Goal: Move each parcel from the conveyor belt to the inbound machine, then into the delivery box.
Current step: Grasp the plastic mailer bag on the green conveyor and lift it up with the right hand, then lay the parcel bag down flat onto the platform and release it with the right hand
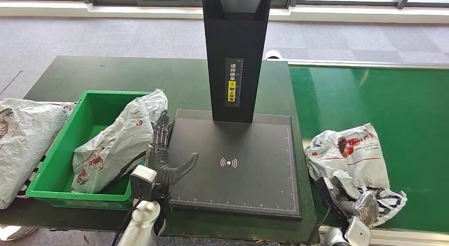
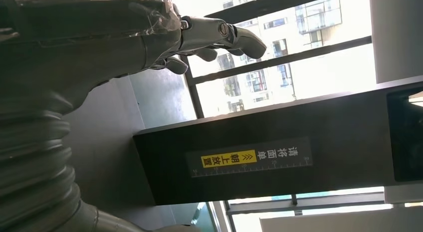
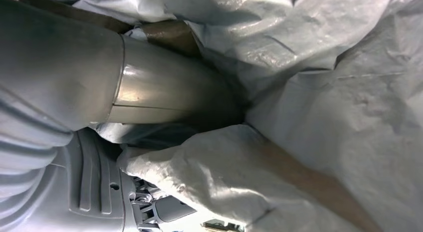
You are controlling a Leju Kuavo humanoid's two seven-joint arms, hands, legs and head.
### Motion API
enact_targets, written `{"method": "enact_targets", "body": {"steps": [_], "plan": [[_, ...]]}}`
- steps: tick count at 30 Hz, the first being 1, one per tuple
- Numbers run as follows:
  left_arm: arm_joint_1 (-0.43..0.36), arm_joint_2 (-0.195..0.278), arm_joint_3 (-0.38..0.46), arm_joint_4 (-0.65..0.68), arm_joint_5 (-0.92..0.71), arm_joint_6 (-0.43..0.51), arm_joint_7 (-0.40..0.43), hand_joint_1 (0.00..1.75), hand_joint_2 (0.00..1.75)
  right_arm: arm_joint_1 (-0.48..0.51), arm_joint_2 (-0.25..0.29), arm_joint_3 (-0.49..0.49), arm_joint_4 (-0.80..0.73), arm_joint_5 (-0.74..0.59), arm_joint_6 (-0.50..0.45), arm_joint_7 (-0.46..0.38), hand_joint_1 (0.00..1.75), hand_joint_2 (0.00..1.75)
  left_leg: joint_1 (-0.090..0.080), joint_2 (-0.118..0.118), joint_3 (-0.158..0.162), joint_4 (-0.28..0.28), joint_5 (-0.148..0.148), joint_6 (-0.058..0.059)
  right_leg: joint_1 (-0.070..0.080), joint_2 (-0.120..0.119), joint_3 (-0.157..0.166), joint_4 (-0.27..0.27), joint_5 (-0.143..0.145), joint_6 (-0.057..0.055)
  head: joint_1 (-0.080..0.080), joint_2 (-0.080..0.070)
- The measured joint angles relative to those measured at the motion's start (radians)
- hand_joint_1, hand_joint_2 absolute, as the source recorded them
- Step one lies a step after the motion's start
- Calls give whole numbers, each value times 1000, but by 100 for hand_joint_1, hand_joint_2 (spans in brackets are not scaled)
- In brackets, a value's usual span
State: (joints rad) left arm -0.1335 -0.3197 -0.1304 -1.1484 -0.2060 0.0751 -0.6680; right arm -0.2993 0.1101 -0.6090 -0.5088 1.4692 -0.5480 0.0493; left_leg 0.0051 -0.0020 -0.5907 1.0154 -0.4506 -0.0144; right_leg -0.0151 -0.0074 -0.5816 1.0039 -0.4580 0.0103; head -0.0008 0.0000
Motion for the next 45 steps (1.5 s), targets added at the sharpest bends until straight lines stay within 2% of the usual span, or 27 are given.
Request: {"method": "enact_targets", "body": {"steps": [5, 11, 15, 17, 21, 26, 32, 40, 42, 45], "plan": [[6, 0, 2, -9, -4, -1, 0, 0, 175, 44, 9, 54, -84, -96, -131, -116, 175, 175, 0, 0, 0, 0, 0, 0, 0, 0, 0, 0, 0, 0, 0, 0], [9, 0, 5, -16, -4, 2, 0, 0, 175, 91, 24, 100, -196, -141, -144, -172, 175, 175, 0, 0, -1, 0, 0, 0, 0, 0, -1, 0, 0, 0, 0, 0], [10, 0, 7, -16, -1, 5, 0, 0, 175, 141, 77, 105, -372, -257, -151, -417, 175, 175, 0, 0, -1, 0, 0, 0, 0, 0, -1, 0, 0, 0, 0, 0], [10, 0, 8, -16, 2, 6, 0, 0, 175, 163, 109, 105, -457, -310, -153, -507, 175, 175, 0, 0, -1, 0, 0, 0, 0, 0, -2, 0, 0, 0, 0, 0], [9, 0, 8, -13, 9, 6, 0, 0, 175, 202, 166, 105, -608, -389, -153, -604, 175, 175, 0, 0, -1, 0, 0, 0, 0, 0, -2, 0, 0, 0, 0, 0], [5, 0, 6, 0, 16, 3, 0, 0, 175, 258, 206, 106, -818, -521, -154, -720, 175, 175, 0, 0, -1, 0, 0, 0, 0, 0, -2, 0, 0, 0, 0, 0], [1, 0, -3, 18, 19, -1, 0, 0, 175, 305, 221, 115, -993, -565, -154, -749, 175, 175, 0, 0, -1, 0, 0, 0, -1, 1, -2, 0, 0, 0, 0, 0], [-2, 0, -9, 33, 20, -3, 0, 0, 175, 333, 223, 137, -1093, -558, -153, -750, 175, 175, 0, 1, -1, 0, 0, 0, 0, 1, -2, 0, 0, 0, 0, 0], [-3, 0, -10, 37, 23, -4, 0, 0, 175, 340, 224, 156, -1110, -528, -153, -746, 175, 175, 0, 1, -1, 0, 0, 0, 0, 2, -2, 0, 0, 0, 0, 0], [-5, 0, -12, 40, 30, -5, 0, 0, 175, 335, 225, 217, -1056, -332, -145, -669, 175, 175, 1, 3, -1, 0, 0, 0, 1, 3, -2, 0, 0, 0, 0, 0]]}}
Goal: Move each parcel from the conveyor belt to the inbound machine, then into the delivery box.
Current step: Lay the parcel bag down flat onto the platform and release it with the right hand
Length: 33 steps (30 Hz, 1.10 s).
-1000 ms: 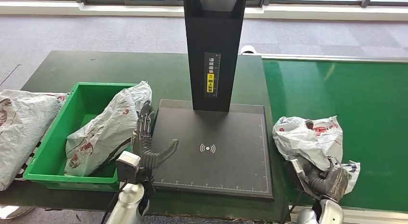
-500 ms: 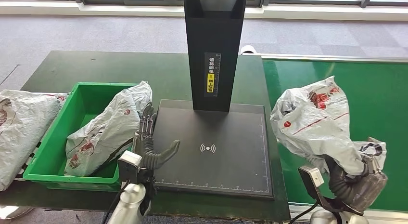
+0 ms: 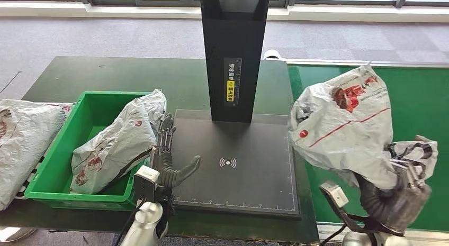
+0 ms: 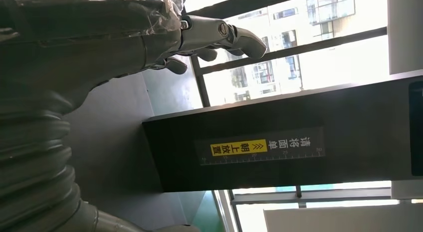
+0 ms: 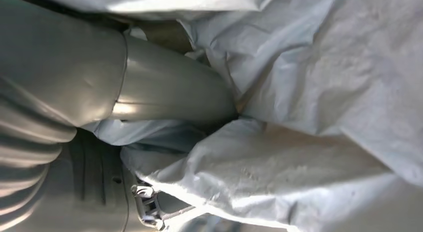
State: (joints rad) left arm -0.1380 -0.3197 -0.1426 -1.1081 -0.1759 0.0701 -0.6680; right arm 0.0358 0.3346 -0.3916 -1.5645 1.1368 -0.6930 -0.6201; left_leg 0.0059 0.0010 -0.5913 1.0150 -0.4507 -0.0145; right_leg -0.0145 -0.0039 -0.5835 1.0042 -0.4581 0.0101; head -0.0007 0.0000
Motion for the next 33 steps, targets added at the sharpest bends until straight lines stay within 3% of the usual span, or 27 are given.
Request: {"method": "enact_targets", "body": {"steps": [3, 8, 17, 21, 26, 33], "plan": [[0, 0, -1, 0, 4, -2, 0, 0, 175, -20, -6, 89, 139, 199, 29, 136, 175, 175, 0, 1, 0, 0, 0, 0, 0, 1, 0, 0, 0, 0, 0, 0], [1, 1, -2, -5, 6, -1, 0, 0, 175, -75, -30, 223, 406, 248, 81, 235, 175, 175, 1, 0, 0, 0, 1, 0, 0, 0, 0, 0, 0, 0, 0, 0], [5, 3, -2, -30, 7, 1, 0, 0, 175, -140, -62, 330, 650, 219, 136, 255, 175, 175, 0, 0, -1, 0, 1, 0, 0, 0, 0, 0, 0, 0, 0, 0], [6, 3, -2, -35, 4, 1, 0, 0, 175, -148, -71, 350, 682, 190, 154, 245, 175, 175, 0, 0, -1, 0, 1, 0, 0, 0, 0, 0, 0, 0, 0, 0], [6, 3, -1, -37, 2, -1, 0, 0, 175, -149, -76, 373, 686, 106, 184, 175, 175, 175, 0, 0, 0, 0, 1, 0, 0, 1, 0, 0, 0, 0, 0, 0], [6, 3, -2, -37, 2, -1, 0, 0, 175, -149, -79, 390, 691, 98, 187, 167, 175, 175, 1, 0, 0, 0, 1, 0, 0, 1, 0, 0, 0, 0, 0, 0]]}}
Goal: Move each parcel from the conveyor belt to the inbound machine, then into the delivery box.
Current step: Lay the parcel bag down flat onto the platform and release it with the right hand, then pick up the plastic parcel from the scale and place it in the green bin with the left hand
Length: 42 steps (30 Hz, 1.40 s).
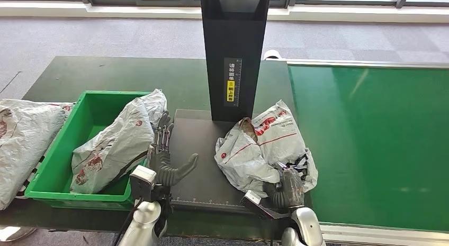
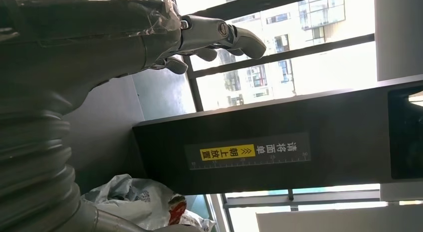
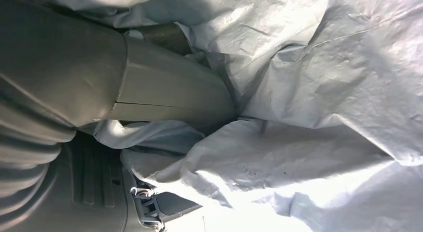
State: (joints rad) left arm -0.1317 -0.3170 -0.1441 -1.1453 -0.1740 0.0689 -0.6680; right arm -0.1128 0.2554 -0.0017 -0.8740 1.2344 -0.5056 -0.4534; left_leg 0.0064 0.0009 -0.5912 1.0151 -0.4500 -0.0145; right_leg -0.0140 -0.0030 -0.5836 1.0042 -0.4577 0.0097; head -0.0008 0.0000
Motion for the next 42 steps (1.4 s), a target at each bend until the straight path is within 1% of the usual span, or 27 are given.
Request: {"method": "enact_targets", "body": {"steps": [3, 7, 9, 11, 14, 24, 28, 29, 33, 42], "plan": [[0, 0, 0, 0, 0, -1, 0, 0, 175, 0, 0, 1, 0, -29, 17, -27, 175, 175, 0, 0, 0, 0, 0, 0, 0, 0, 0, 0, 0, 0, 0, 0], [-1, 0, -1, 1, 0, -7, 0, 0, 175, 16, 1, 27, -20, -179, 129, -167, 175, 175, 0, 0, 0, 0, 0, 0, 0, 0, 0, 0, 0, 0, 0, 0], [-1, 0, -2, 1, 2, -7, 0, 0, 175, 30, 2, 55, -47, -229, 180, -200, 175, 175, 0, 0, 0, 0, 0, 0, 0, 0, 0, 0, 0, 0, 0, 0], [-2, 0, -5, 2, 6, -7, 0, 0, 175, 42, 3, 84, -72, -257, 210, -206, 175, 175, 0, 0, 0, 0, 0, 0, 0, 0, 0, 0, 0, 0, 0, 0], [-2, 0, -7, 2, 9, -7, 0, 0, 175, 56, 3, 112, -98, -278, 229, -207, 175, 175, 0, 0, 0, 0, 0, 0, 0, 0, 0, 0, 0, 0, 0, 0], [-4, 1, -14, 4, 14, -7, 0, 0, 175, 67, 2, 149, -128, -301, 246, -218, 175, 175, 0, 0, 0, 0, 0, 0, 0, 0, 0, 0, 0, 0, 0, 0], [-4, 1, -16, 6, 16, -7, 0, 0, 175, 67, 2, 155, -131, -310, 245, -219, 0, 175, 0, 0, 0, 0, 0, 0, 0, 0, 0, 0, 0, 0, 0, 0], [-4, 1, -16, 6, 16, -7, 0, 0, 175, 67, 2, 156, -131, -310, 238, -217, 0, 175, 0, 0, 0, 0, 0, 0, 0, 0, 0, 0, 0, 0, 0, 0], [-4, 2, -17, 6, 19, -4, 0, 0, 175, 60, 2, 156, -130, -316, 204, -202, 0, 0, 0, 0, -1, 0, 0, 0, 0, 0, 0, 0, 0, 0, 0, 0], [-4, 2, -18, 6, 18, 3, 0, 0, 175, 55, 2, 156, -135, -376, 142, -212, 0, 0, 0, 0, -1, 0, 0, 0, 0, 0, 0, 0, 0, 0, 0, 0]]}}
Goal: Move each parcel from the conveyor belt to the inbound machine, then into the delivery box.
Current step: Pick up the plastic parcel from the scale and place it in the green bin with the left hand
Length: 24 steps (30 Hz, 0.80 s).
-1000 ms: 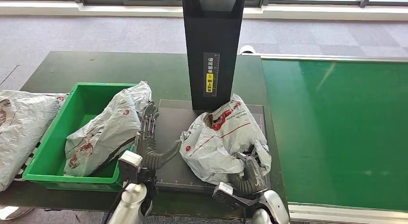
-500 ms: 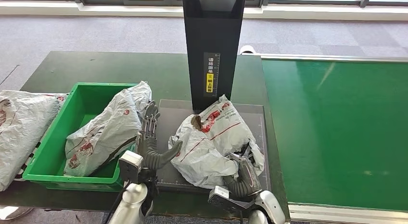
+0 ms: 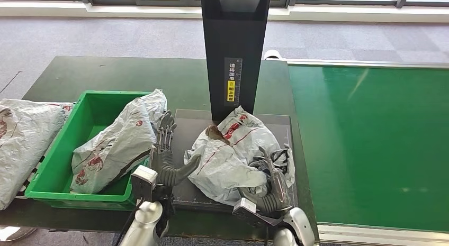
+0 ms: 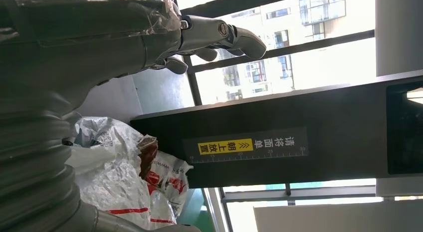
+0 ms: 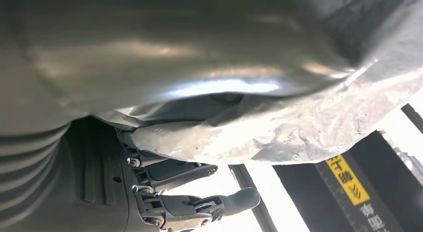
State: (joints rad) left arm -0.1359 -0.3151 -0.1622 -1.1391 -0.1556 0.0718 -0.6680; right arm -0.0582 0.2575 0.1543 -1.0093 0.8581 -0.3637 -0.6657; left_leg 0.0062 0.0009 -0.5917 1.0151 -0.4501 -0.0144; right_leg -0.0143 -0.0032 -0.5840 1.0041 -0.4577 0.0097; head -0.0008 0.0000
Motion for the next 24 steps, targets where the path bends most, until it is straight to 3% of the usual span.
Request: {"method": "enact_targets", "body": {"steps": [4, 8, 13, 16, 20, 24], "plan": [[0, 0, 0, 0, 0, 4, 0, 0, 175, 3, 0, 0, -19, -48, -35, -21, 0, 0, 0, 0, 0, 0, 0, 0, 0, 0, 0, 0, 0, 0, 0, 0], [0, 0, 0, 0, 0, 12, 0, 0, 175, 18, -2, 0, -87, -212, -84, -32, 0, 0, 0, 0, 0, 0, 0, 0, 0, 0, 0, 0, 0, 0, 0, 0], [0, 0, 0, 0, 0, 17, 0, 0, 175, 31, -10, 0, -151, -291, -104, -35, 0, 0, 0, 0, 0, 0, 0, 0, 0, 0, 0, 0, 0, 0, 0, 0], [0, 0, 0, 0, 0, 19, 0, 0, 175, 43, -23, 2, -205, -411, -151, -36, 0, 0, 0, 0, 0, 0, 0, 0, 0, -1, 0, 0, 0, 0, 0, 0], [0, 0, 0, 0, 0, 21, 0, 0, 175, 64, -45, 3, -285, -485, -184, -36, 0, 175, 0, 0, 0, 0, 0, 0, 0, 0, 0, 0, 0, 0, 0, 0], [0, 0, -1, 2, -14, 25, 0, 0, 175, 89, -52, 3, -359, -425, -280, -36, 0, 175, 0, 0, 0, 0, 0, 0, 0, 0, -1, 0, 0, 0, 0, 0]]}}
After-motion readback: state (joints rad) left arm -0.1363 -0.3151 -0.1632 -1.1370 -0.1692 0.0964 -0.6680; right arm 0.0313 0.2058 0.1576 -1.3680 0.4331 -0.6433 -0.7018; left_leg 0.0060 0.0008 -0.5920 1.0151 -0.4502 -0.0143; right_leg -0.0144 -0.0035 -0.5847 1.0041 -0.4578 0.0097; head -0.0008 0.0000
